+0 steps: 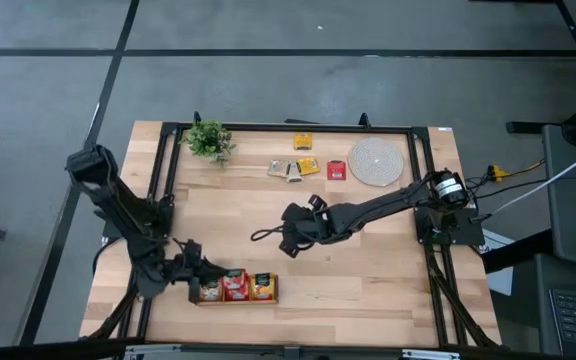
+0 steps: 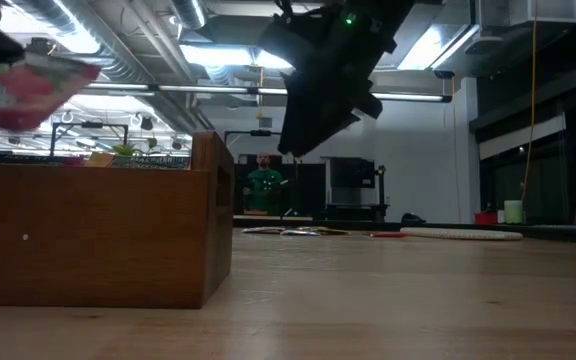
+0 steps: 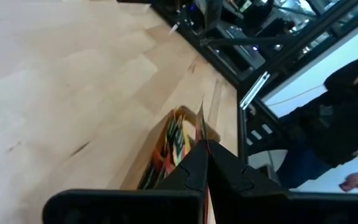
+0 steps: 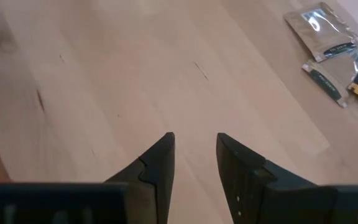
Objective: Pick & Place Tea
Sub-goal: Put the red tea bag into the middle section of the wooden organizer
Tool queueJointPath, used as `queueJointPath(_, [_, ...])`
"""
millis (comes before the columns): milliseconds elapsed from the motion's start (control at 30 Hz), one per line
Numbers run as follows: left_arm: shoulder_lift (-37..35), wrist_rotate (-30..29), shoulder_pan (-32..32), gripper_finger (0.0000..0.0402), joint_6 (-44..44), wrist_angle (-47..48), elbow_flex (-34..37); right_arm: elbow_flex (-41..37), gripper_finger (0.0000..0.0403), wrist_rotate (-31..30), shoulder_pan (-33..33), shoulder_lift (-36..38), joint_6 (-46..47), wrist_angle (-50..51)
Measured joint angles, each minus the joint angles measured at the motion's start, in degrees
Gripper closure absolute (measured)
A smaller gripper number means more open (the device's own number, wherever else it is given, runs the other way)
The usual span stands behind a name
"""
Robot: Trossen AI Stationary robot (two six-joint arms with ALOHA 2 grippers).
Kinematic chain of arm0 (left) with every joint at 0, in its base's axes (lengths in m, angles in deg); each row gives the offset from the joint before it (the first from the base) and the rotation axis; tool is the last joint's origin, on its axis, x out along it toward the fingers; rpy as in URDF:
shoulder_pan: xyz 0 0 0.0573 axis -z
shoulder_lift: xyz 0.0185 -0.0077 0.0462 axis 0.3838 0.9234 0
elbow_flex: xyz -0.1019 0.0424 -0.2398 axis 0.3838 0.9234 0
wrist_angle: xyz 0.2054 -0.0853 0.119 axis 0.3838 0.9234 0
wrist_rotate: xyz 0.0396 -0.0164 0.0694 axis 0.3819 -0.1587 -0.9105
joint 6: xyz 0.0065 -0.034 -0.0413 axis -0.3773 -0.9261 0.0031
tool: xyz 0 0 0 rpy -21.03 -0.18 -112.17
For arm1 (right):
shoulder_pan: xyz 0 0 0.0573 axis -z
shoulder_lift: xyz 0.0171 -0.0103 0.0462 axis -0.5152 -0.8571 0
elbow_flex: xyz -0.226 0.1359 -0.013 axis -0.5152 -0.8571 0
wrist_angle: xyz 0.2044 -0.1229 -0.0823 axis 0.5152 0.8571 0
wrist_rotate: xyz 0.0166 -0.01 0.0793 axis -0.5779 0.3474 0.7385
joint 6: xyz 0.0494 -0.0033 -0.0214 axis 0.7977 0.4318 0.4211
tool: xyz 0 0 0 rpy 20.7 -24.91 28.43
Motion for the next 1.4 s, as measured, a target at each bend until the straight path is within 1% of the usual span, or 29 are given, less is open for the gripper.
queueJointPath(200, [6.67, -2.15, 0.28, 0.04, -4.24, 0.09, -1.8, -0.02, 0.0282, 0.07, -0.78, 0.0, 1.0, -1.9])
queueJointPath(333, [8.53, -3.17, 0.28, 0.0399, -4.38, 0.1, -2.27, -0.02, 0.0282, 0.15, -0.87, 0.0, 1.6, -2.57])
queueJointPath(467, [8.67, -2.43, 0.28, 0.0399, -4.1, 0.11, -2.27, -0.02, 0.0282, 0.13, -0.87, 0.0, 2.89, -2.63])
queueJointPath(733, [8.67, -0.82, 0.26, 0.0385, -4.29, 0.49, -2.27, -0.02, 0.0282, 0.15, -0.84, -0.02, 3.04, -3.9])
queueJointPath(967, [8.67, -0.83, 0.1, 0.0356, -4.74, 1.4, -2.27, -0.02, 0.0282, 0.2, -0.84, -0.02, 3.13, -4.54])
queueJointPath(1067, [8.67, -1.47, 0.1, 0.0341, -6.26, 2.47, -2.27, -0.02, 0.0282, 0.22, -0.84, -0.02, 4.3, -4.53])
queueJointPath(1200, [8.67, -2.32, 0.1, 0.0322, -6.22, 3.28, -2.27, -0.02, 0.0282, 0.22, -0.84, -0.02, 4.37, -4.51])
queueJointPath(1300, [8.62, -4.02, 0.1, 0.0316, -3.48, 3.68, -2.25, -0.02, 0.0282, 0.19, -0.93, -0.02, 3.71, -4.51])
queueJointPath(1400, [7.92, -6.2, -0.9, 0.0314, -1.52, 3.66, -2.25, -0.02, 0.0282, 0.11, -0.93, -0.04, 0.91, -4.47])
